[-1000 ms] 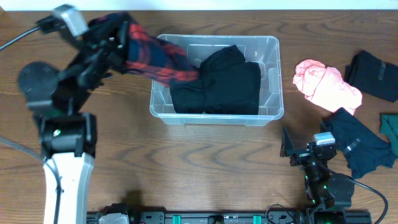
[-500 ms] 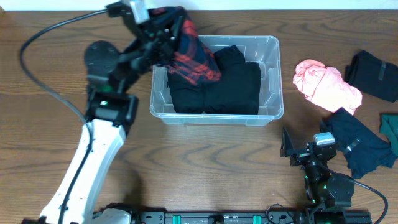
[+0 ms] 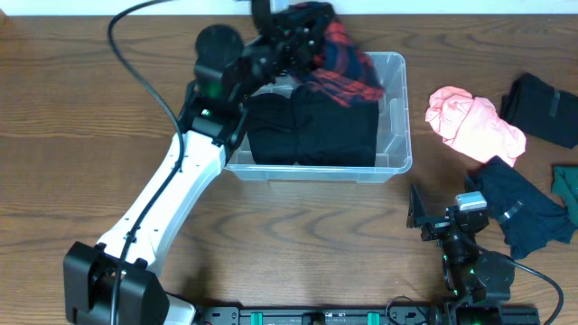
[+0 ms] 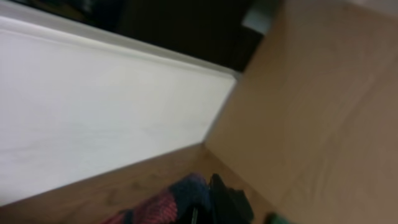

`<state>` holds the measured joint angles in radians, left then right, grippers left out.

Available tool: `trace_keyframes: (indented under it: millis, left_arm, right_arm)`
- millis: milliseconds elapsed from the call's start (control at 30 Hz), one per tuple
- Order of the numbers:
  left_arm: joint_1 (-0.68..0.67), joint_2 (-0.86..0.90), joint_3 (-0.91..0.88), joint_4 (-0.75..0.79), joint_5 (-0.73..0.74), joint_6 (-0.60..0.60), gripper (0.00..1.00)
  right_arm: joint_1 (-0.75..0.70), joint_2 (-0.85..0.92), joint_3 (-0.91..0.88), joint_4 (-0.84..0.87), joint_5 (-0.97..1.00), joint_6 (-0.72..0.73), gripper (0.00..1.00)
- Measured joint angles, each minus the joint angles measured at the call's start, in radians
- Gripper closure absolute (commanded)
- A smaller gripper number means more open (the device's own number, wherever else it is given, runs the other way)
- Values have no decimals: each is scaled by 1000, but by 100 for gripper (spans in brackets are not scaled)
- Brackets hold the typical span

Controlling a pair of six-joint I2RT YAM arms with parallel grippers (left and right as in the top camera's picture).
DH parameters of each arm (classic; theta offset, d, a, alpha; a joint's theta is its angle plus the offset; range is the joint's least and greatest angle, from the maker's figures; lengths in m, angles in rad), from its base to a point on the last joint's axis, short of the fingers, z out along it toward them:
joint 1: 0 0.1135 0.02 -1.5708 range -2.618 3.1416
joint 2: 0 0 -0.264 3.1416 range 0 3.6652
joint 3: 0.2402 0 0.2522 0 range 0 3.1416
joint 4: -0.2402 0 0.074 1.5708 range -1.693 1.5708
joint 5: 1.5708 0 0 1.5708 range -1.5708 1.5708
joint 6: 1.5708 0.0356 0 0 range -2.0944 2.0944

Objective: Pack container
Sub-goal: 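Lift the plaid shirt with the left gripper over the bin, then lower the plaid shirt into the bin on top of the black garment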

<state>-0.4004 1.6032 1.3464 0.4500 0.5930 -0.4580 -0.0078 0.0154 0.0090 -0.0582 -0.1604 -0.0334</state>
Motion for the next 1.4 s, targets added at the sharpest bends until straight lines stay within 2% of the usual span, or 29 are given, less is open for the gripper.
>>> trace_keyframes:
  millis: [267, 567, 933, 1133, 1233, 1400]
  left_arm:
    - [-33, 4, 45, -278, 137, 179, 94]
    - [-32, 7, 47, -437, 276, 330, 94]
    - [2, 7, 55, -865, 322, 543, 94]
    - [28, 7, 56, -1014, 234, 631, 94]
    - [31, 7, 57, -1054, 137, 650, 94]
    - [31, 7, 72, -1097, -106, 642, 94]
  right_arm:
    - [0, 0, 0, 0, 0, 0, 1]
    - [0, 0, 0, 0, 0, 0, 1]
    - [0, 0, 0, 0, 0, 0, 1]
    - [0, 0, 0, 0, 0, 0, 1]
    - [0, 0, 0, 0, 0, 0, 1]
    - [0, 0, 0, 0, 0, 0, 1]
